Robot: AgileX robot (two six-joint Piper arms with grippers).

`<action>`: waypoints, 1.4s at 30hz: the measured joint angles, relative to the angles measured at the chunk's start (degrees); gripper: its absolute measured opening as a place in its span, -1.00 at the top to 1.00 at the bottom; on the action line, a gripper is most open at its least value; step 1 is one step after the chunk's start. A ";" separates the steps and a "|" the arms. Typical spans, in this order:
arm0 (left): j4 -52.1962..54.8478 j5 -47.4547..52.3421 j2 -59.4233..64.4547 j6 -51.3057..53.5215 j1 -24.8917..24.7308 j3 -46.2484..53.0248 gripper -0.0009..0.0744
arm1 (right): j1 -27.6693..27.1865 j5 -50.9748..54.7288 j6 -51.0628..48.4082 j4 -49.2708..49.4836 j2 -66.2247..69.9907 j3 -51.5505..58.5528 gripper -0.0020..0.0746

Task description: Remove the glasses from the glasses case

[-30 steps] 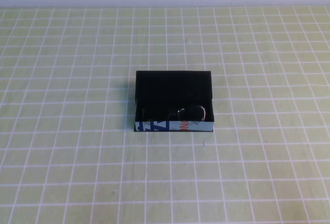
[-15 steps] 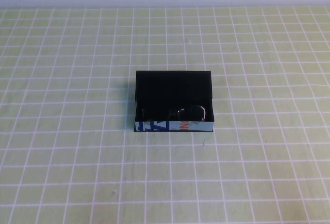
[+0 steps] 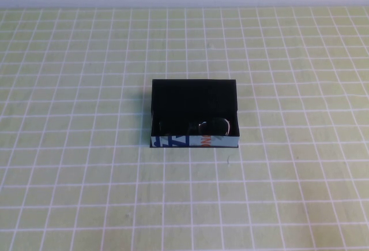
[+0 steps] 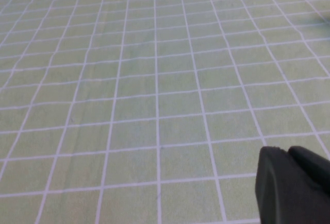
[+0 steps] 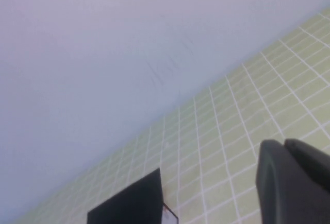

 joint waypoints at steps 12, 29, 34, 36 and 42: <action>0.00 0.00 0.00 0.00 0.00 0.00 0.99 | 0.00 22.52 0.00 8.85 10.57 -9.93 0.99; 0.00 0.00 0.00 0.00 0.00 0.00 0.99 | 3.78 58.96 -11.47 -16.39 56.36 -43.03 0.99; 0.00 0.00 0.00 0.00 0.00 0.00 0.99 | 15.42 56.30 -12.04 -21.06 68.42 -51.45 0.99; 0.00 0.00 0.00 0.00 0.00 0.00 0.99 | 19.01 55.33 -12.74 -23.03 73.30 -55.47 0.99; 0.00 0.00 0.00 0.00 0.00 0.00 0.99 | 26.15 58.72 -21.50 -25.04 89.58 -71.71 0.99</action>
